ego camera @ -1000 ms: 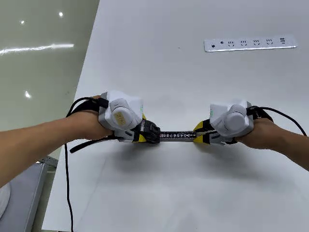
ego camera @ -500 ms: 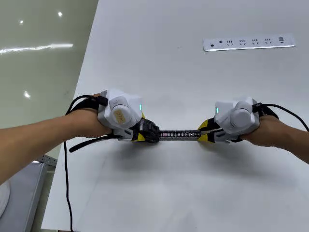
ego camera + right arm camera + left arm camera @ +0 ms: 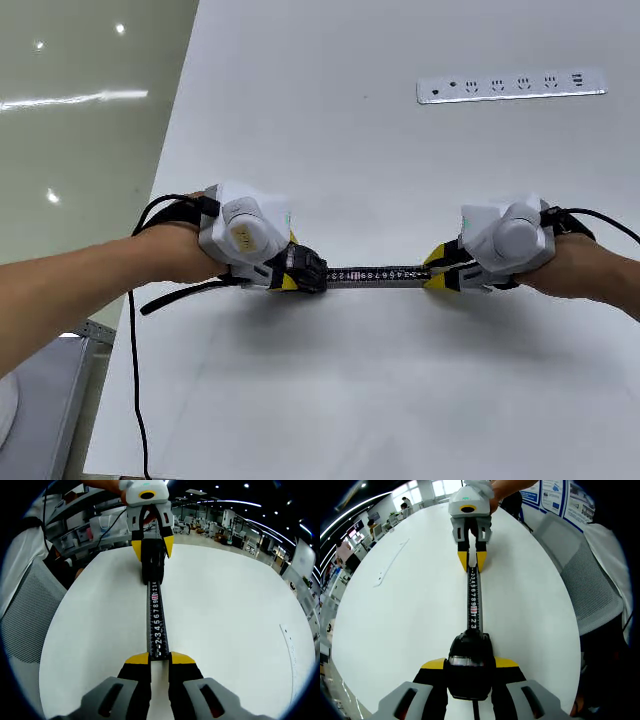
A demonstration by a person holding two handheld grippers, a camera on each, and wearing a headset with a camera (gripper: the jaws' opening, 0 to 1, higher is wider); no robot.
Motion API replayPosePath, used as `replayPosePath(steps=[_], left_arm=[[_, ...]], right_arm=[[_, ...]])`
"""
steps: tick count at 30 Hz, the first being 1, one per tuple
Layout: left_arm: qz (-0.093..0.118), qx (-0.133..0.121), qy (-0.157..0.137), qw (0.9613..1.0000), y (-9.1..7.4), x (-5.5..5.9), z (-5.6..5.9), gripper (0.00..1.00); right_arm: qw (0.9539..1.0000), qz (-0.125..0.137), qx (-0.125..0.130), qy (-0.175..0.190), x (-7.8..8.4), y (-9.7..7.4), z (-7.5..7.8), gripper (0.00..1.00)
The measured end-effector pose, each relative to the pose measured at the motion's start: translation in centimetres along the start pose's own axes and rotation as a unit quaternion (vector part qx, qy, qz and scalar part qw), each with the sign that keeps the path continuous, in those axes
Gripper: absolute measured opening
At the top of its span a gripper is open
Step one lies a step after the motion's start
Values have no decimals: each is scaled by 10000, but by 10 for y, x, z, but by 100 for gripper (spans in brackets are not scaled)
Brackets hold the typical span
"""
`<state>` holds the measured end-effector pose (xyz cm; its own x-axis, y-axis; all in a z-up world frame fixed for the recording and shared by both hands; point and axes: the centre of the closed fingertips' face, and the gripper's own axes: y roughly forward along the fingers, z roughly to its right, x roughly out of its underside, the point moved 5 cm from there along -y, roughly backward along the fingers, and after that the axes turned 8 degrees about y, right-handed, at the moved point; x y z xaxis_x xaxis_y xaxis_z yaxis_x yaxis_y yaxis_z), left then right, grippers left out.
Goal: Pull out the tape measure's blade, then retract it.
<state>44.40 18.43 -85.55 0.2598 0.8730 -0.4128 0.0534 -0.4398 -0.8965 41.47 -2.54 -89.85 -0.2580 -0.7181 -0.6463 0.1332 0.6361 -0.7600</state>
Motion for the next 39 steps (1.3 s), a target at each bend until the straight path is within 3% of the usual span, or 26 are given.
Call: replayPosePath(steps=[21, 39], left_arm=[[-25, 24, 15, 10000, 0, 0, 1, 30], [-22, 39, 8, 10000, 0, 0, 0, 30]], right_arm=[[9998, -48, 44, 199, 17, -22, -2, 10], [9995, -124, 105, 285, 35, -36, 5, 10]])
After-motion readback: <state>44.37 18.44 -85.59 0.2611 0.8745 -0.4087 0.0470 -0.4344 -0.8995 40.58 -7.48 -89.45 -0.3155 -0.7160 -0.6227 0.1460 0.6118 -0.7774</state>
